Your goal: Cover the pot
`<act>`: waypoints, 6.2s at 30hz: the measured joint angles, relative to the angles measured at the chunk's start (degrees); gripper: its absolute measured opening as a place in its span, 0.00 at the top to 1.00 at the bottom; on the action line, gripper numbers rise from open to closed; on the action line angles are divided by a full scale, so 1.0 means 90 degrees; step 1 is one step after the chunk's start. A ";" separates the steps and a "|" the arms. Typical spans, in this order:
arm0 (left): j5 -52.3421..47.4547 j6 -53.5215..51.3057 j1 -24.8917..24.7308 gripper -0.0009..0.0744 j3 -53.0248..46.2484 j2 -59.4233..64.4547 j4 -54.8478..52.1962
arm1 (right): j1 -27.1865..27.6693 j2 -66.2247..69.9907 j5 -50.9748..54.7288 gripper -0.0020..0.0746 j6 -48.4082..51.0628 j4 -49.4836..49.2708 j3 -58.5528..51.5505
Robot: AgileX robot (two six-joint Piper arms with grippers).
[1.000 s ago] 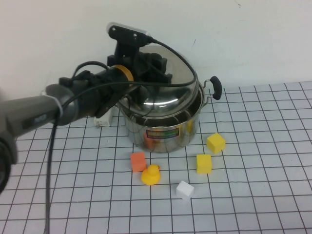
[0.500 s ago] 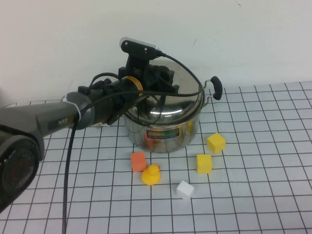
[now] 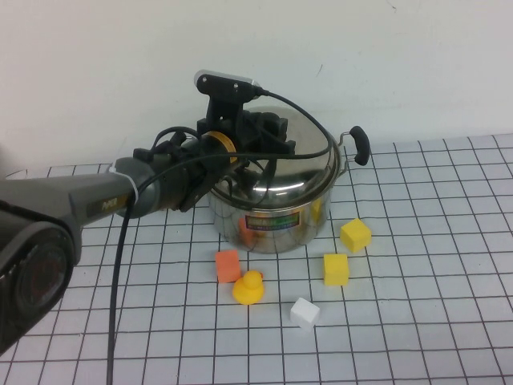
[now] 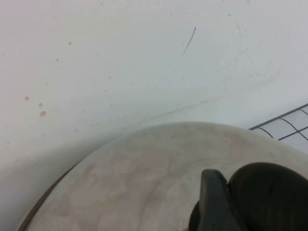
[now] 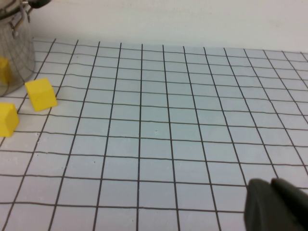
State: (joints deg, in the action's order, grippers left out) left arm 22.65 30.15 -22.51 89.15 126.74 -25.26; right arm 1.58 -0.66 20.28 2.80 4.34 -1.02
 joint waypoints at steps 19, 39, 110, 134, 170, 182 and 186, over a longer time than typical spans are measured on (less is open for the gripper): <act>0.0155 0.0108 0.0000 0.55 0.0044 0.0097 -0.0226 | 0.0000 0.0000 0.0000 0.96 0.0000 0.0000 0.0000; 0.0155 0.0487 0.0000 0.55 0.0044 0.0107 -0.0261 | 0.0000 0.0000 0.0000 0.96 0.0000 0.0000 0.0000; -0.4632 0.0671 0.0000 0.99 -0.7296 -1.2668 0.1150 | 0.0000 0.0000 0.0000 0.96 0.0000 0.0000 0.0000; -0.4012 0.0698 0.1767 0.99 -0.9101 -1.3281 0.1743 | 0.0015 0.0000 0.0000 0.96 0.0000 0.0000 0.0000; -0.4514 -0.1254 0.2410 0.99 -1.0026 -1.4161 0.2807 | 0.0029 0.0000 0.0000 0.96 0.0000 0.0000 0.0000; -0.4525 -0.1677 0.2410 0.99 -1.0026 -1.4161 0.2807 | 0.0029 0.0000 0.0000 0.96 0.0000 0.0000 0.0000; -0.4525 -0.1703 0.2410 0.99 -1.0026 -1.4161 0.2807 | 0.0029 0.0000 0.0000 0.96 0.0000 0.0000 0.0000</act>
State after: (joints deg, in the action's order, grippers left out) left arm -18.07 14.82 -0.82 -1.08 -0.71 0.00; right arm 1.85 -0.66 20.28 2.80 4.34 -1.02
